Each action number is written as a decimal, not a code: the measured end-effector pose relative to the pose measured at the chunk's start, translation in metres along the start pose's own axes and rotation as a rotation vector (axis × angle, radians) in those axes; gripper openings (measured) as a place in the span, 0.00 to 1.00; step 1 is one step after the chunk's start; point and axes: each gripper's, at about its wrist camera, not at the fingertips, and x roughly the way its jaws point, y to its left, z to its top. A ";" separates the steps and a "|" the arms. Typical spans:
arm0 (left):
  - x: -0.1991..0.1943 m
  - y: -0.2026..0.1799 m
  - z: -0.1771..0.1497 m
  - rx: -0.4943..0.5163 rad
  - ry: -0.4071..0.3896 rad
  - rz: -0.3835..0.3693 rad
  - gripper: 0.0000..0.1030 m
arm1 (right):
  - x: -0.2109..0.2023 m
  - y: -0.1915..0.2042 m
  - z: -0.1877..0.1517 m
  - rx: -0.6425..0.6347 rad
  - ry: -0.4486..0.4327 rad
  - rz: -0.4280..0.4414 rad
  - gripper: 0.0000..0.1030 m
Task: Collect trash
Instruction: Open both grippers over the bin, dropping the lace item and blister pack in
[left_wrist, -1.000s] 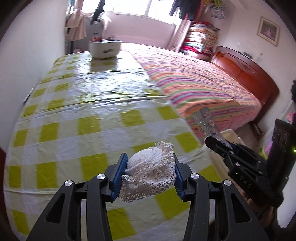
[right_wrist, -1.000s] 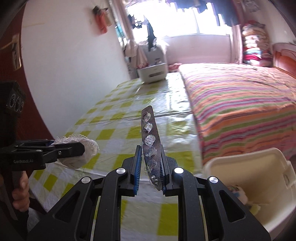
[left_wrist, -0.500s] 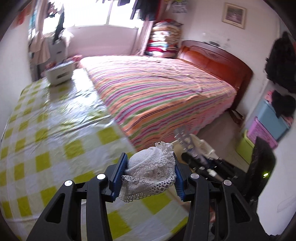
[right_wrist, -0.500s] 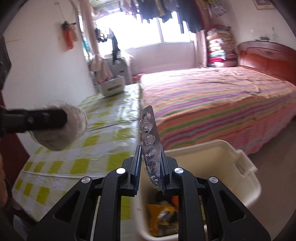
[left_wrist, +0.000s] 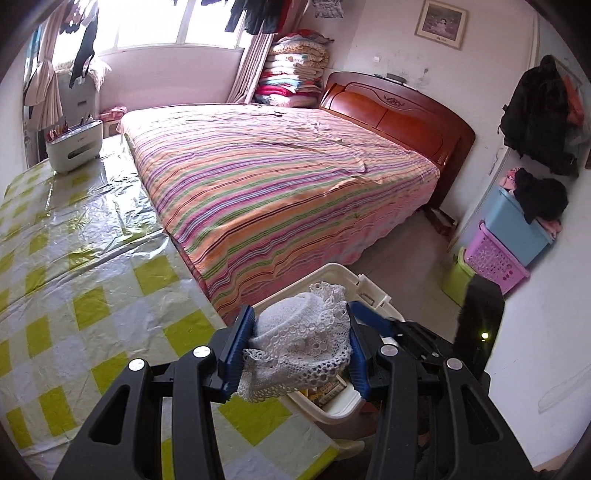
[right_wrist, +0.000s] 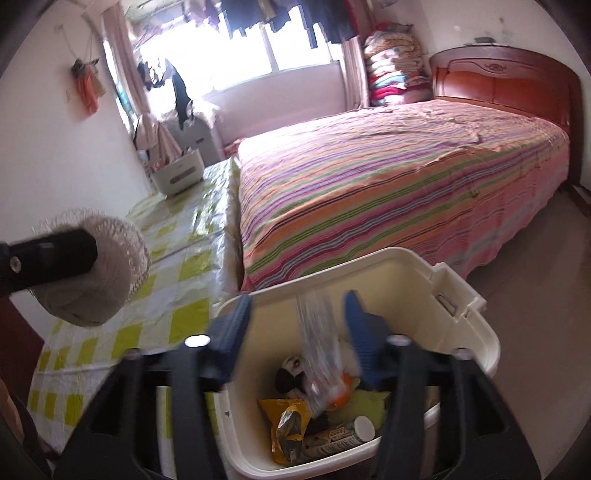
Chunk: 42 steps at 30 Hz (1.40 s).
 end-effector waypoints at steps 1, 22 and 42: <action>0.001 0.000 0.000 -0.002 0.000 0.000 0.43 | 0.000 -0.003 0.002 0.017 -0.009 -0.002 0.61; 0.084 -0.037 -0.023 0.041 0.196 0.046 0.43 | -0.102 -0.030 -0.011 0.298 -0.569 0.117 0.75; 0.080 -0.068 -0.030 0.092 0.161 0.171 0.71 | -0.077 -0.053 -0.037 0.345 -0.487 0.118 0.79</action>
